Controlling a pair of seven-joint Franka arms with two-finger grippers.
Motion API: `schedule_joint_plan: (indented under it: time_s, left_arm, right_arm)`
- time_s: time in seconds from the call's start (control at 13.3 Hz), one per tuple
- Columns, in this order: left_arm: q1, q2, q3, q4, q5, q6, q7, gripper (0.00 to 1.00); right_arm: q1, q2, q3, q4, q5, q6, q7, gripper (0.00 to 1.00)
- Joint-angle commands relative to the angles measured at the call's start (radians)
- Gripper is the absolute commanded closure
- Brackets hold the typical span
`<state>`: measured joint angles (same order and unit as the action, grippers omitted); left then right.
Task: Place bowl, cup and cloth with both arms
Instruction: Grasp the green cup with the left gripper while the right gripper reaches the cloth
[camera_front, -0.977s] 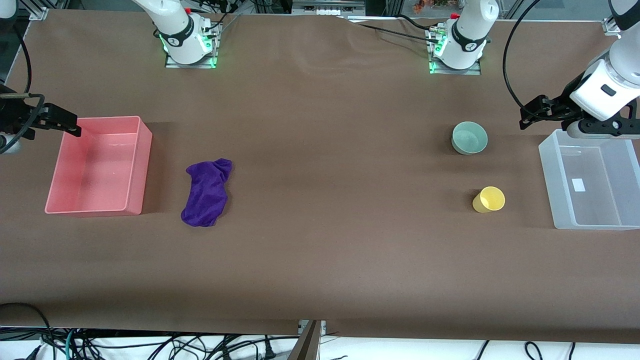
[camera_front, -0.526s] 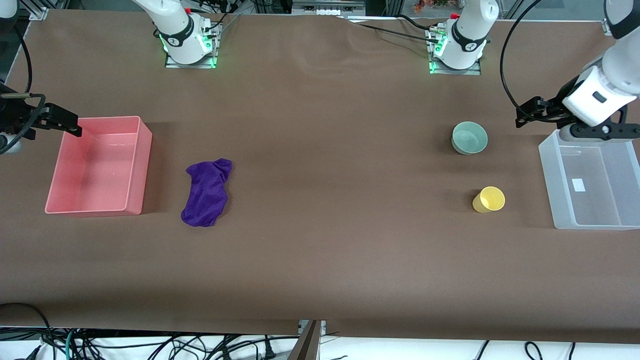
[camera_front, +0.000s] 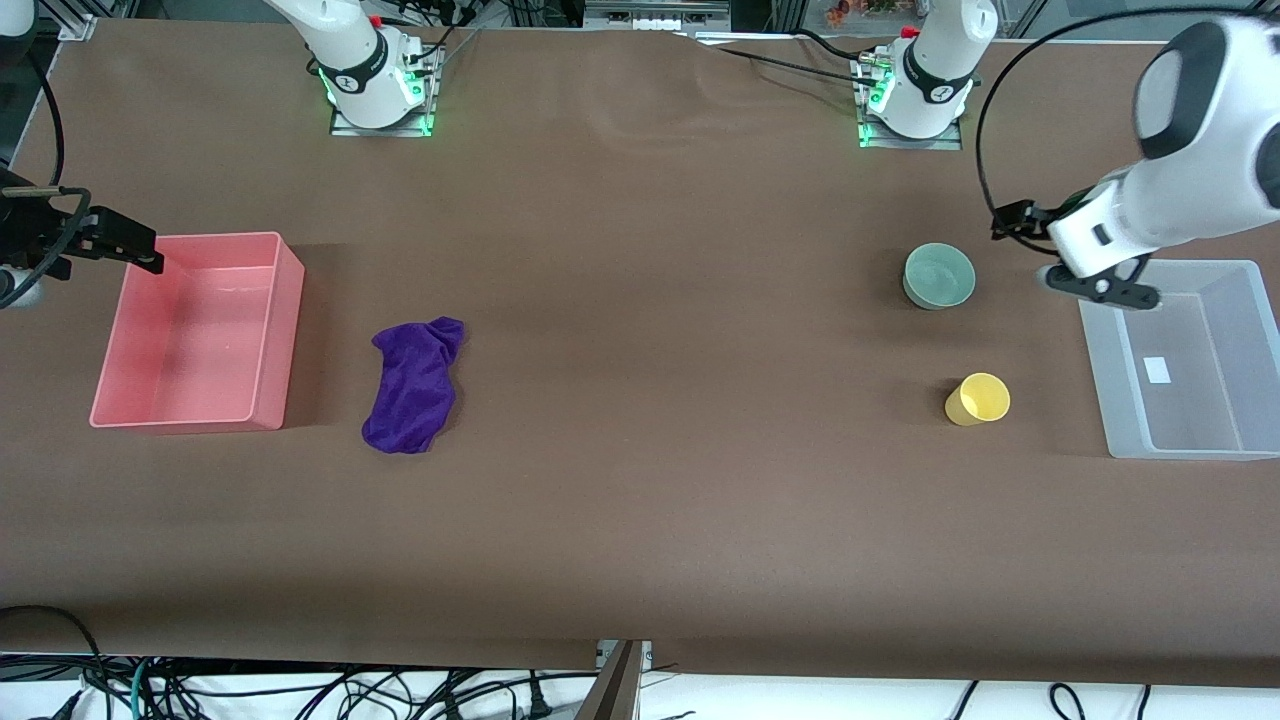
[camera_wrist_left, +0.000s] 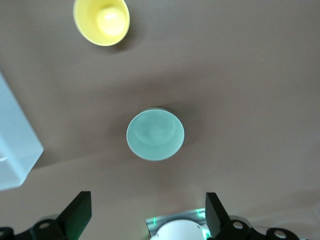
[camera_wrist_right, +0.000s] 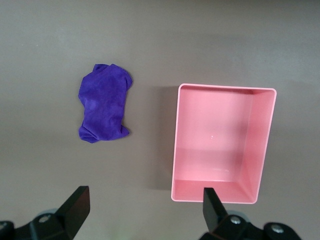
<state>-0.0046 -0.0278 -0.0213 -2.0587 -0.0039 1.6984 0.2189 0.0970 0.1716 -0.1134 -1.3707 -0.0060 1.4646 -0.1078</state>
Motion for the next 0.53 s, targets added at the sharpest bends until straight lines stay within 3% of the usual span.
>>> schedule_joint_plan:
  time_s: [0.0,0.3,0.45]
  left_arm:
    - [0.008,-0.063,-0.049,-0.257,0.065,0.224,0.053,0.00]
    - [0.008,-0.060,-0.068,-0.490,0.133,0.563,0.162,0.00]
    - [0.008,-0.035,-0.066,-0.538,0.154,0.686,0.247,0.00]
  right_arm:
    - [0.000,-0.006,0.001,0.001,-0.005,0.000,-0.007,0.00]
    - [0.015,0.006,0.003,0.001,0.000,0.002,-0.010,0.00]
    - [0.033,0.051,0.003,-0.001,0.000,0.003,-0.007,0.00]
